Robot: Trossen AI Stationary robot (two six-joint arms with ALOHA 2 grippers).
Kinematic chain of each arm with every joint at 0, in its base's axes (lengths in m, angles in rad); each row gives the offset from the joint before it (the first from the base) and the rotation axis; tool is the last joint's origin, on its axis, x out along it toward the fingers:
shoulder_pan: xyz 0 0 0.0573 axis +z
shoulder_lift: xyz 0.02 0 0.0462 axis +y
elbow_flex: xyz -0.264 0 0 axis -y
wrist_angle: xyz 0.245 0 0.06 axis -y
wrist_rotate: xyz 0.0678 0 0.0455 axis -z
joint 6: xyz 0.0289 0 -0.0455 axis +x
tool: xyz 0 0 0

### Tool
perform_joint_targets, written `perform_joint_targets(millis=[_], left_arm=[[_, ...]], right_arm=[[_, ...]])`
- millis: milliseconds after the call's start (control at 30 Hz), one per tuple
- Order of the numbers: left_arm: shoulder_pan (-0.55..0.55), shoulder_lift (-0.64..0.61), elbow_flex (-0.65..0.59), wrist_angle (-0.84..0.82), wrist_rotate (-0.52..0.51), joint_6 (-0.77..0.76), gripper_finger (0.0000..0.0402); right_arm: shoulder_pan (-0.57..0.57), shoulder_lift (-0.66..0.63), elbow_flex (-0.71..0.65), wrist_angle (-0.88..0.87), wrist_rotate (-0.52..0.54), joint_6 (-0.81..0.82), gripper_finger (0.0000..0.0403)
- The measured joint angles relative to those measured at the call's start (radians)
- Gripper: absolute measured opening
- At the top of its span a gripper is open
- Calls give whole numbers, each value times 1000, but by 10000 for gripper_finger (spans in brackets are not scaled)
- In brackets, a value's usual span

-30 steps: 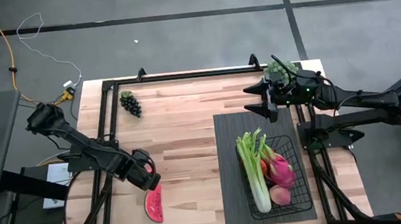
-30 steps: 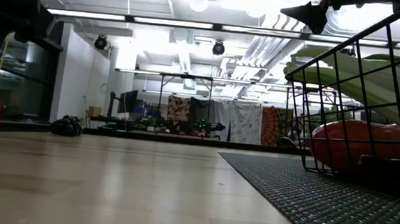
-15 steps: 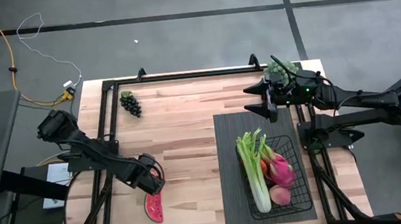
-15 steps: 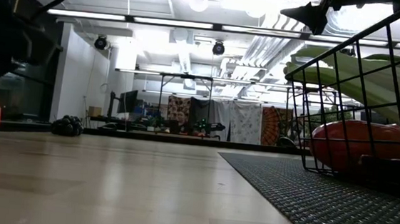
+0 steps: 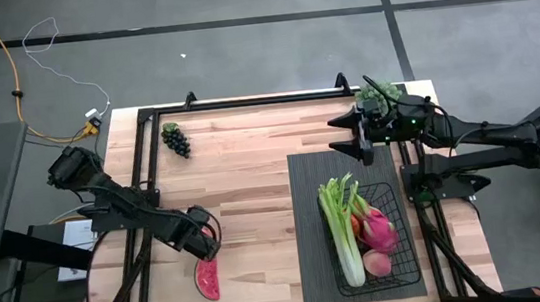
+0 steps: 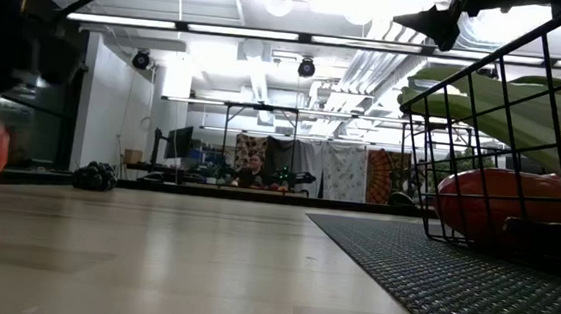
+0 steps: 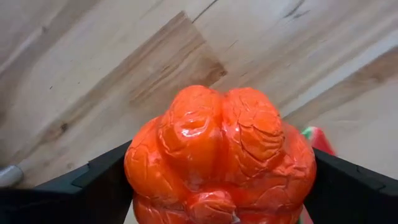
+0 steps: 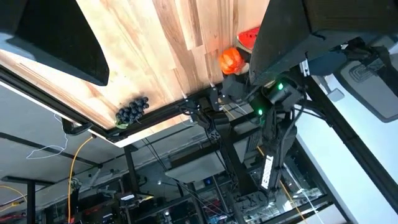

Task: Build produce basket
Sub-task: Put the squash into the black wire basket

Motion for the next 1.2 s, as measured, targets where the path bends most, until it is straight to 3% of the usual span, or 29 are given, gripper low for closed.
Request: perform_joint_targets(millis=[133,267,400,500,600,700,867,967,1100,1200], left_arm=[[53,-103,3,0,-34,95,342],[138,-244,44,13,-155,265,338],[253,-374,91,157,-312,571,336],[362,-433,101,361,-350,846,335],[473,-442,102,564,-318,1102,335],[576,-406,102,667,-223,1245,335],[671,-291,103,730,-57,1321,334],[674,-209,114,800,-3,1338,334],[662,-113,152,952,11,1333,335],[660,-50,213,951,11,1347,335]], right_arm=[[0,0,0,2,6,22,378],[0,0,0,3,39,62,378],[0,0,0,11,82,173,378],[0,5,0,12,123,308,378],[0,32,0,12,179,515,378],[0,85,0,13,219,674,378],[5,220,0,38,188,824,378],[8,313,0,158,136,834,378],[26,419,0,352,114,873,378],[38,465,0,413,72,915,378]])
